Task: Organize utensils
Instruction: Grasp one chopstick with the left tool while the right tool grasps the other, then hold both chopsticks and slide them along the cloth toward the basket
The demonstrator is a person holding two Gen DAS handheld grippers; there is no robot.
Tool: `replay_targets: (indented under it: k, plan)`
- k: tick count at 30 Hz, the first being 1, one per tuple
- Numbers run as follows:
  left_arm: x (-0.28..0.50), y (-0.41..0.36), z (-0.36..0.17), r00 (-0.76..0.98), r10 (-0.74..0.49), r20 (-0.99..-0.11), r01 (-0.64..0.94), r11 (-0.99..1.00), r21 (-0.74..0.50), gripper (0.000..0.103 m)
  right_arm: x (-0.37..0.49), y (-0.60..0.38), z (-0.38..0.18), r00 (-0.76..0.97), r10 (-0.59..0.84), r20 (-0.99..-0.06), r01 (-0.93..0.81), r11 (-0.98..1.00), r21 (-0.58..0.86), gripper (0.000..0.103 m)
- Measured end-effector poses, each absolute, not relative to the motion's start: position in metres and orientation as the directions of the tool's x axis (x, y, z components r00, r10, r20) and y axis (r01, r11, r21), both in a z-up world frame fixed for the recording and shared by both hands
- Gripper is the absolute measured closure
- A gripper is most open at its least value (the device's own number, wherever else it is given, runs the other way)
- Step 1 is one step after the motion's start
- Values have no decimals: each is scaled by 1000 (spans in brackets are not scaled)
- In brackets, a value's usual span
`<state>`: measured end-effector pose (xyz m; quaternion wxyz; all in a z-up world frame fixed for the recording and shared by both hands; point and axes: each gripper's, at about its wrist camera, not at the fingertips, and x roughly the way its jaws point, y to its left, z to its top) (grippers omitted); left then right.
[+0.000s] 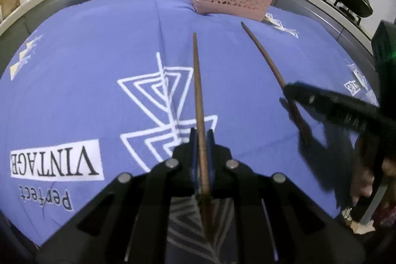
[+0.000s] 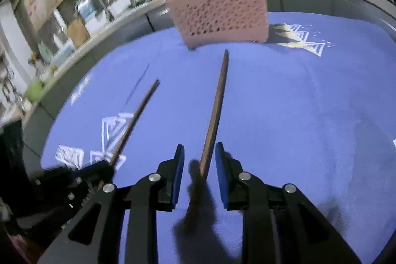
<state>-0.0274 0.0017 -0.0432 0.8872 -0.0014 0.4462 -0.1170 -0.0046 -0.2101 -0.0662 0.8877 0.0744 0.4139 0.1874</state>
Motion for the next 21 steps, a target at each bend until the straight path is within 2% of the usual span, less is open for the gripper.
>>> replay_targets:
  k: [1,2,3,21]
  plan:
    - [-26,1,-43,572,-206,-794,197,974,-111,96,-7,-208,-67,597,376,-709,-274,926,260,82]
    - [-25,0,-43,572,-201,-795,190,976,-110,96,-9,-206,-68,604,351,-715,-275,934,226,94]
    - [-24,-1,-43,572,-196,-797,185,977,-107,96,-10,-206,-67,604,344,-719,-285,936,208,95]
    - [-30,0,-43,574,-165,-802,138,985,-104,96,-62,-239,-71,570,309,-761,-243,949,203,96]
